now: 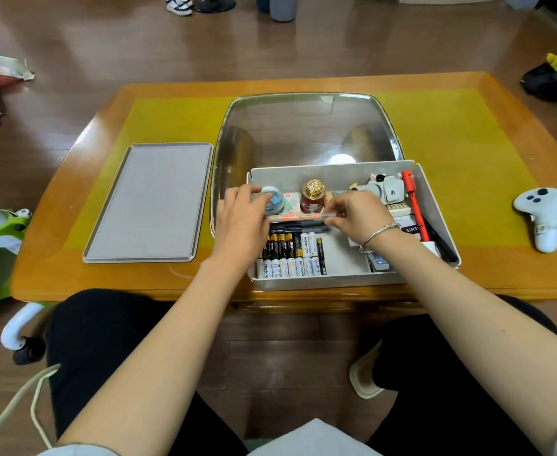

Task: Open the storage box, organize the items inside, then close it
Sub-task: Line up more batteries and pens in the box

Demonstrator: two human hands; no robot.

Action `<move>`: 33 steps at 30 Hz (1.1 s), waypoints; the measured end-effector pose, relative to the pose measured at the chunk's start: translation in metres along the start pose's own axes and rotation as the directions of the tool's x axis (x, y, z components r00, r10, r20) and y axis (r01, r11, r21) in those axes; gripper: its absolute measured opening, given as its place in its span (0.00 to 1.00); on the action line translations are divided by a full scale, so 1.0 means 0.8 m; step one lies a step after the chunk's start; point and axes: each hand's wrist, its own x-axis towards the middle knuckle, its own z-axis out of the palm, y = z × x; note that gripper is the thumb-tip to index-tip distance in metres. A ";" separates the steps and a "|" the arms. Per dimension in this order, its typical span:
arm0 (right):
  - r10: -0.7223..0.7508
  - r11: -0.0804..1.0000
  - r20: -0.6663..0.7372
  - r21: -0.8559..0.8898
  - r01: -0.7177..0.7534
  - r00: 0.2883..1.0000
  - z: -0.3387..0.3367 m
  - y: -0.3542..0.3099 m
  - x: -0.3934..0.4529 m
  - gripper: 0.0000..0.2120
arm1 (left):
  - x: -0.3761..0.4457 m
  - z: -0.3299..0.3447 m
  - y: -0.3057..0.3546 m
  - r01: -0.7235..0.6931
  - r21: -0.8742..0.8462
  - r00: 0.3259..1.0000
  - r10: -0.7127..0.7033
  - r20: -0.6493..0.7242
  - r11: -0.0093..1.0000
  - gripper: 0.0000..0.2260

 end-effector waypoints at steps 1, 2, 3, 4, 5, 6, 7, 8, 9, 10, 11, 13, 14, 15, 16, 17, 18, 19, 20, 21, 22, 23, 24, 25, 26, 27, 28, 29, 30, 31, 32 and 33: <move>0.003 0.998 -0.021 -0.057 -0.004 1.000 0.003 -0.002 0.002 0.08 | -0.003 0.001 0.007 -0.009 -0.017 1.000 0.009 -0.005 1.000 0.19; 0.002 0.994 -0.033 -0.107 -0.005 0.999 0.006 -0.004 0.005 0.08 | -0.005 0.003 0.014 -0.028 -0.041 1.000 0.029 0.003 0.999 0.18; 0.000 0.989 -0.034 -0.148 -0.005 0.999 0.009 -0.007 0.007 0.08 | -0.007 0.004 0.022 -0.056 -0.071 0.998 0.058 0.027 0.996 0.17; 0.000 0.984 -0.030 -0.179 -0.005 1.000 0.012 -0.010 0.010 0.08 | -0.008 0.006 0.028 -0.085 -0.105 0.994 0.092 0.066 0.991 0.16; 0.002 0.980 -0.026 -0.199 -0.008 1.000 0.015 -0.013 0.013 0.08 | -0.008 0.008 0.034 -0.113 -0.141 0.985 0.129 0.113 0.984 0.16; 0.006 0.977 -0.024 -0.214 -0.011 1.000 0.017 -0.016 0.015 0.08 | -0.007 0.010 0.038 -0.140 -0.168 0.972 0.168 0.163 0.976 0.15; 0.010 0.973 -0.024 -0.228 -0.015 1.000 0.020 -0.019 0.018 0.08 | -0.006 0.012 0.041 -0.162 -0.180 0.957 0.199 0.209 0.970 0.15; 0.010 0.969 -0.026 -0.245 -0.016 1.000 0.021 -0.022 0.020 0.09 | -0.005 0.014 0.043 -0.171 -0.179 0.943 0.214 0.254 0.969 0.16; 0.007 0.965 -0.029 -0.261 -0.014 1.000 0.023 -0.024 0.022 0.09 | -0.004 0.016 0.044 -0.162 -0.173 0.929 0.209 0.306 0.972 0.17; 0.004 0.963 -0.033 -0.268 -0.012 0.999 0.025 -0.026 0.023 0.09 | -0.002 0.019 0.044 -0.137 -0.162 0.911 0.188 0.367 0.977 0.18; 0.003 0.964 -0.036 -0.267 -0.013 0.999 0.027 -0.027 0.024 0.10 | 0.000 0.022 0.045 -0.105 -0.146 0.886 0.159 0.434 0.984 0.19; 0.012 0.965 -0.029 -0.261 -0.019 1.000 0.029 -0.028 0.024 0.11 | 0.002 0.026 0.044 -0.042 -0.108 0.829 0.095 0.552 0.993 0.22; 0.015 0.965 -0.022 -0.263 -0.020 1.000 0.029 -0.027 0.024 0.10 | 0.002 0.028 0.043 -0.023 -0.085 0.803 0.069 0.591 0.996 0.24; 0.015 0.963 -0.018 -0.269 -0.019 1.000 0.029 -0.027 0.023 0.10 | 0.002 0.030 0.042 -0.016 -0.061 0.783 0.051 0.620 0.998 0.25; 0.011 0.961 -0.017 -0.278 -0.015 1.000 0.029 -0.026 0.021 0.09 | 0.001 0.032 0.042 -0.018 -0.038 0.767 0.038 0.641 0.999 0.27; 0.005 0.958 -0.018 -0.286 -0.010 1.000 0.028 -0.025 0.019 0.08 | 0.000 0.034 0.042 -0.022 -0.022 0.757 0.031 0.653 1.000 0.28; 0.002 0.958 -0.019 -0.287 -0.007 1.000 0.027 -0.025 0.017 0.08 | 0.000 0.036 0.042 -0.026 -0.010 0.753 0.027 0.657 1.000 0.29; 0.002 0.961 -0.019 -0.278 -0.008 1.000 0.026 -0.024 0.015 0.08 | -0.001 0.037 0.041 -0.031 -0.003 0.756 0.025 0.654 1.000 0.30; 0.008 0.965 -0.021 -0.263 -0.013 1.000 0.024 -0.023 0.013 0.08 | 0.000 0.038 0.041 -0.039 0.003 0.764 0.028 0.644 0.999 0.30; 0.014 0.969 -0.027 -0.245 -0.020 1.000 0.022 -0.022 0.010 0.07 | 0.000 0.040 0.040 -0.055 0.008 0.772 0.037 0.634 0.998 0.29; 0.020 0.973 -0.036 -0.228 -0.028 0.999 0.020 -0.022 0.007 0.07 | 0.001 0.041 0.040 -0.076 0.009 0.775 0.054 0.629 0.997 0.29; 0.025 0.977 -0.050 -0.212 -0.035 0.998 0.016 -0.020 0.004 0.06 | 0.002 0.042 0.041 -0.097 0.005 0.769 0.072 0.635 0.995 0.28; 0.031 0.979 -0.068 -0.198 -0.044 0.997 0.012 -0.019 0.001 0.06 | 0.004 0.043 0.042 -0.113 0.002 0.756 0.085 0.649 0.994 0.28; 0.037 0.981 -0.086 -0.185 -0.053 0.996 0.008 -0.017 -0.002 0.05 | 0.005 0.044 0.043 -0.117 0.005 0.744 0.084 0.663 0.993 0.29; 0.044 0.983 -0.100 -0.174 -0.061 0.994 0.005 -0.014 -0.006 0.05 | 0.006 0.045 0.043 -0.106 0.014 0.737 0.069 0.672 0.994 0.30; 0.049 0.984 -0.112 -0.165 -0.067 0.993 0.000 -0.012 -0.011 0.04 | 0.006 0.046 0.044 -0.085 0.029 0.737 0.043 0.675 0.996 0.31; 0.053 0.985 -0.124 -0.157 -0.072 0.991 -0.004 -0.008 -0.016 0.04 | 0.007 0.047 0.044 -0.059 0.046 0.738 0.012 0.675 0.997 0.32; 0.059 0.986 -0.137 -0.149 -0.079 0.989 -0.008 -0.004 -0.021 0.05 | 0.007 0.048 0.044 -0.037 0.065 0.739 -0.016 0.674 0.997 0.34; 0.067 0.986 -0.152 -0.142 -0.088 0.986 -0.012 0.001 -0.027 0.05 | 0.007 0.048 0.044 -0.027 0.084 0.739 -0.036 0.673 0.996 0.34; 0.076 0.986 -0.169 -0.131 -0.099 0.983 -0.016 0.006 -0.032 0.06 | 0.006 0.048 0.045 -0.027 0.101 0.740 -0.048 0.671 0.995 0.35; 0.089 0.987 -0.186 -0.117 -0.112 0.978 -0.021 0.011 -0.038 0.06 | 0.006 0.048 0.045 -0.030 0.115 0.742 -0.055 0.668 0.993 0.35; 0.104 0.987 -0.202 -0.101 -0.127 0.974 -0.025 0.015 -0.043 0.06 | 0.005 0.048 0.046 -0.034 0.127 0.746 -0.060 0.663 0.991 0.35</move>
